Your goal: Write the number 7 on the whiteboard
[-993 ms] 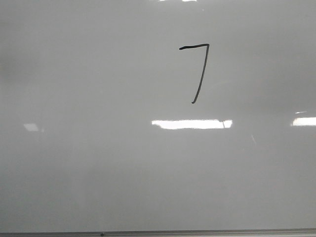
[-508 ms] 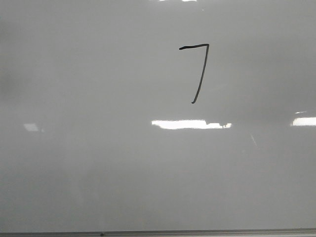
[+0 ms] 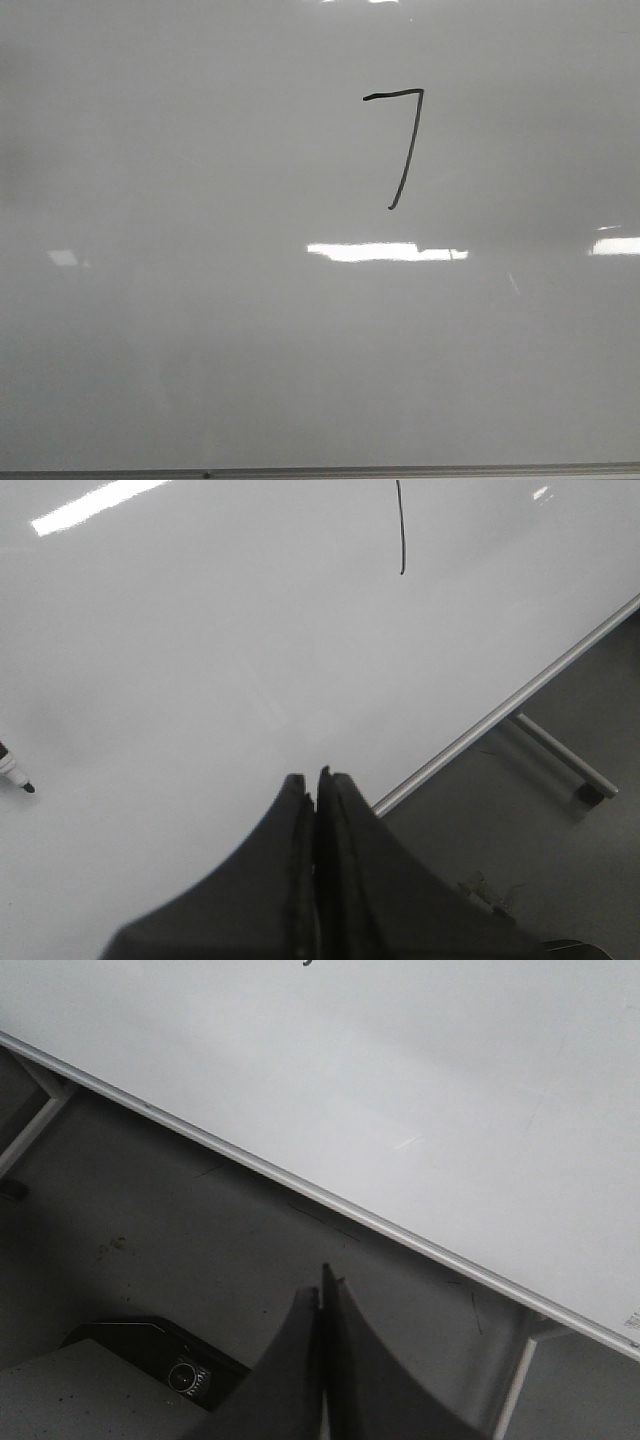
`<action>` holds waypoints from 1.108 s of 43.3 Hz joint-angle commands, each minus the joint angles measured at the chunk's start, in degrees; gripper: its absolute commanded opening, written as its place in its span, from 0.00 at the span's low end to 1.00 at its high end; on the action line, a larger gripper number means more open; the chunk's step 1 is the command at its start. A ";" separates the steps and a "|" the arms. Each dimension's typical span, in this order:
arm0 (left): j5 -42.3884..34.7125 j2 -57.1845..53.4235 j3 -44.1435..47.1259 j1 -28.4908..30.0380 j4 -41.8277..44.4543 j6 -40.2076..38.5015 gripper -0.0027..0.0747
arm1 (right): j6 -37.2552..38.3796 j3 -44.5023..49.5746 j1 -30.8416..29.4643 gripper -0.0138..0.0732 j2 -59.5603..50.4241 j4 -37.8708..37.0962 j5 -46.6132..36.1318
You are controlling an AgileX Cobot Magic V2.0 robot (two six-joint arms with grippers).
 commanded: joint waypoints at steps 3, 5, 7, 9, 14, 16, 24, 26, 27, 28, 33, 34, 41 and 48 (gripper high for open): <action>-3.52 0.12 -1.58 -0.41 -0.21 -0.05 0.01 | -0.23 -1.35 -0.24 0.02 0.42 -0.40 -2.69; -3.52 0.12 -1.58 -0.41 -0.21 -0.05 0.01 | -0.23 -1.35 -0.24 0.02 0.42 -0.40 -2.69; -3.52 0.12 -1.58 -0.41 -0.21 -0.05 0.01 | -0.23 -1.35 -0.24 0.02 0.42 -0.40 -2.69; -3.52 0.12 -1.58 -0.41 -0.21 -0.05 0.01 | -0.23 -1.35 -0.24 0.02 0.42 -0.40 -2.69; -3.84 0.09 -1.58 -0.41 -0.21 -0.05 0.01 | -0.23 -1.35 -0.24 0.02 0.42 -0.40 -2.69; -3.95 -0.46 -1.30 -0.15 -0.21 -0.05 0.01 | -0.23 -1.35 -0.24 0.02 0.42 -0.40 -2.69; -11.51 -6.90 4.65 8.76 2.88 1.41 0.01 | -0.23 -1.35 -0.24 0.02 0.42 -0.40 -2.69; -15.65 -9.63 8.02 11.72 2.88 1.41 0.01 | -0.23 -1.35 -0.24 0.02 0.42 -0.40 -2.69; -18.44 -10.72 10.20 13.31 2.88 1.41 0.01 | -0.23 -1.35 -0.24 0.02 0.42 -0.40 -2.69; -20.69 -11.44 11.96 14.08 2.88 1.41 0.01 | -0.23 -1.35 -0.24 0.02 0.42 -0.40 -2.69; -32.04 -18.55 22.72 20.15 1.79 1.29 0.01 | -0.23 -1.35 -0.24 0.02 0.42 -0.40 -2.69; -33.44 -19.77 24.59 21.00 1.08 1.29 0.01 | -0.23 -1.35 -0.24 0.02 0.42 -0.40 -2.69; -42.95 -29.90 38.10 26.69 -0.85 1.29 0.01 | -0.23 -1.35 -0.24 0.02 0.42 -0.40 -2.69; -47.02 -36.21 45.70 29.69 -0.83 1.17 0.01 | -0.23 -1.35 -0.24 0.02 0.42 -0.40 -2.69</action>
